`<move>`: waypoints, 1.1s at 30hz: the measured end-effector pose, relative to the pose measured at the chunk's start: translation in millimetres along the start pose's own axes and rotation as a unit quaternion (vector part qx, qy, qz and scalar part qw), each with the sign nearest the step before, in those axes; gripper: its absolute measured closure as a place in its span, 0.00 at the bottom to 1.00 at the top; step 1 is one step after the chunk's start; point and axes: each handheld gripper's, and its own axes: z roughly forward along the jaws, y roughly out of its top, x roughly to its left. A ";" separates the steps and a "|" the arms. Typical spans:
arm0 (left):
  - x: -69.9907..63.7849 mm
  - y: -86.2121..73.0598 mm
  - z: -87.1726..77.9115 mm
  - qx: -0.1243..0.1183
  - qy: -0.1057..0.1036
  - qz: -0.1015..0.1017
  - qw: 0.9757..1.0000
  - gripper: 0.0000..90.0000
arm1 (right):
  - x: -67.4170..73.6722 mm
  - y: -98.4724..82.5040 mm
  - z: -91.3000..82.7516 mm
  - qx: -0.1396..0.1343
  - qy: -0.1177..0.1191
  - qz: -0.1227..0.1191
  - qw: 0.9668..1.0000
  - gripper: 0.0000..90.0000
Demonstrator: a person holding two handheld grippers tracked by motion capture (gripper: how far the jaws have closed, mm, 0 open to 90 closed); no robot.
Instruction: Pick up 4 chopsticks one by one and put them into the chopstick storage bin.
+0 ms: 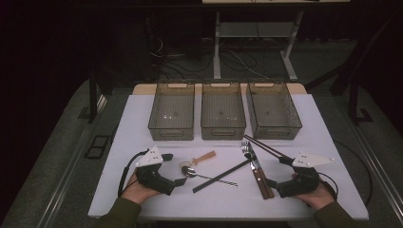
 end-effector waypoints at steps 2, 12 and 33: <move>-0.1 -0.1 0.2 -0.001 0.000 0.000 1.000 0.00 | -0.4 0.2 -0.4 -0.002 0.000 0.002 1.000 0.00; -0.4 2.7 1.9 0.005 0.003 -0.005 1.000 0.00 | -2.4 0.6 -1.8 -0.008 0.008 0.010 1.000 0.00; -7.2 14.6 15.1 0.006 -0.006 0.004 1.000 0.00 | -0.3 2.4 -0.7 -0.005 0.010 0.003 1.000 0.00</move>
